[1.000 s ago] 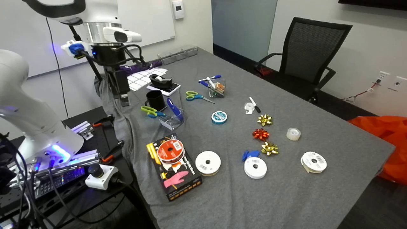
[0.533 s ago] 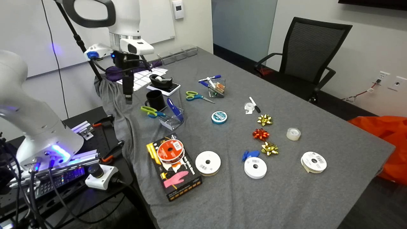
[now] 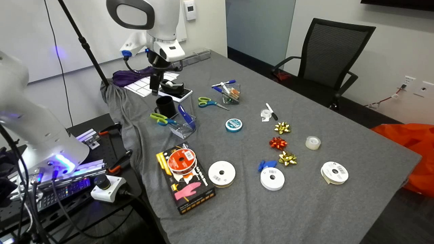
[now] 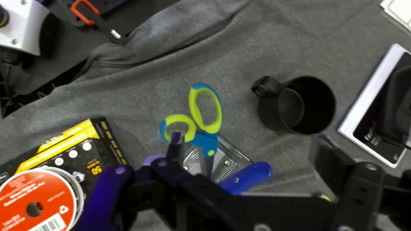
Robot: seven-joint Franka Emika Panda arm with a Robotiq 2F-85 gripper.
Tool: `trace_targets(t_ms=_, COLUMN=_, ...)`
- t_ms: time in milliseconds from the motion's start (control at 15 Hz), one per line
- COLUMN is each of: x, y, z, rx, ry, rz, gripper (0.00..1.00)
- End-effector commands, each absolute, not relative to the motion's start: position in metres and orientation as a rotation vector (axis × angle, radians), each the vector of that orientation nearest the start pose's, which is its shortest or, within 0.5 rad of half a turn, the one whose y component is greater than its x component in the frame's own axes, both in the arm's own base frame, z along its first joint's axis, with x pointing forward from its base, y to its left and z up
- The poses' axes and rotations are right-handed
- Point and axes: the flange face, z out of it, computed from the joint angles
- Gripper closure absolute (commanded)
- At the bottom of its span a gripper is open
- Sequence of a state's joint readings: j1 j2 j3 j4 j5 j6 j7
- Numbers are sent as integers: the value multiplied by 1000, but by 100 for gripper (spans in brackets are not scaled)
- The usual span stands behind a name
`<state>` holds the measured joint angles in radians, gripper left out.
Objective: Put the blue object from the clear container in the black mug.
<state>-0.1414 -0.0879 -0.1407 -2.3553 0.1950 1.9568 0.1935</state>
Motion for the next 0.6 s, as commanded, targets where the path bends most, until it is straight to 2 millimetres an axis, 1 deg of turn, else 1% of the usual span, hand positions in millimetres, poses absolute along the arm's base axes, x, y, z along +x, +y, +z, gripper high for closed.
trace_targets(t_ms=0, x=484, y=-115, z=331, rx=-2668, ry=987, rz=451, gripper=0)
trace_targets(t_ms=67, x=494, y=-114, z=327, rx=-2638, ry=1035, rz=446, gripper=0)
trace_targets(t_ms=267, x=520, y=-107, z=307, rx=-2547, ry=1144, rz=459, gripper=0)
trace_targets(t_ms=467, x=539, y=-105, z=285, rx=-2542, ry=1236, rz=431, gripper=0)
trace_targets(t_ms=533, x=540, y=-104, z=277, rx=-2553, ry=1260, rz=439, gripper=0)
